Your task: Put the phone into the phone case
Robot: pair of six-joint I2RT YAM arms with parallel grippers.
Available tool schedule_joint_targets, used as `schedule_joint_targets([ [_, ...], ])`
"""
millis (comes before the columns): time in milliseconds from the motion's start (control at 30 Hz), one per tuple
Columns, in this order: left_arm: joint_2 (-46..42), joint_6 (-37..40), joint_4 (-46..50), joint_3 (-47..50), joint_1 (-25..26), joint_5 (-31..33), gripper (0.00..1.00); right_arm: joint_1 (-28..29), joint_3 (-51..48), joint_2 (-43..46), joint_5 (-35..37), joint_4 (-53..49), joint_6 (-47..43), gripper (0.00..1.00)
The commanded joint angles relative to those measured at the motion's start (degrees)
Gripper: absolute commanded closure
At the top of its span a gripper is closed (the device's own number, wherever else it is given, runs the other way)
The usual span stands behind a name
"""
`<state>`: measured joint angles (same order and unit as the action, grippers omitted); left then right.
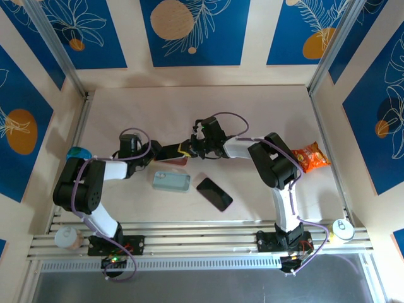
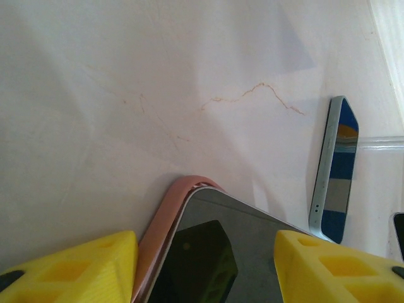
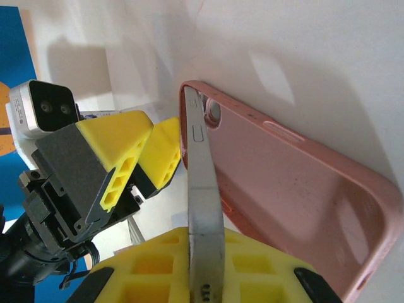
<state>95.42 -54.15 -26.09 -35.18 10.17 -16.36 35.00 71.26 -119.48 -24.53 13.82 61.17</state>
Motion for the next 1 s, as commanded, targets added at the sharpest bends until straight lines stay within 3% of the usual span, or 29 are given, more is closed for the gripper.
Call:
schedule_joint_targets([
  [0, 0.65, -2.52, 0.88, 1.33, 3.22, -3.73, 0.41, 0.93, 0.96, -1.98, 1.19, -4.31, -1.38, 1.00],
  [733, 0.24, -4.74, -0.28, 2.72, 7.87, -2.10, 0.41, 2.00, 3.17, -5.13, 4.08, -12.95, -3.86, 1.00],
  [967, -2.13, -2.66, 4.12, 0.04, 7.89, -1.14, 0.41, 1.90, 2.66, -3.86, 3.82, -15.02, -5.26, 1.00],
])
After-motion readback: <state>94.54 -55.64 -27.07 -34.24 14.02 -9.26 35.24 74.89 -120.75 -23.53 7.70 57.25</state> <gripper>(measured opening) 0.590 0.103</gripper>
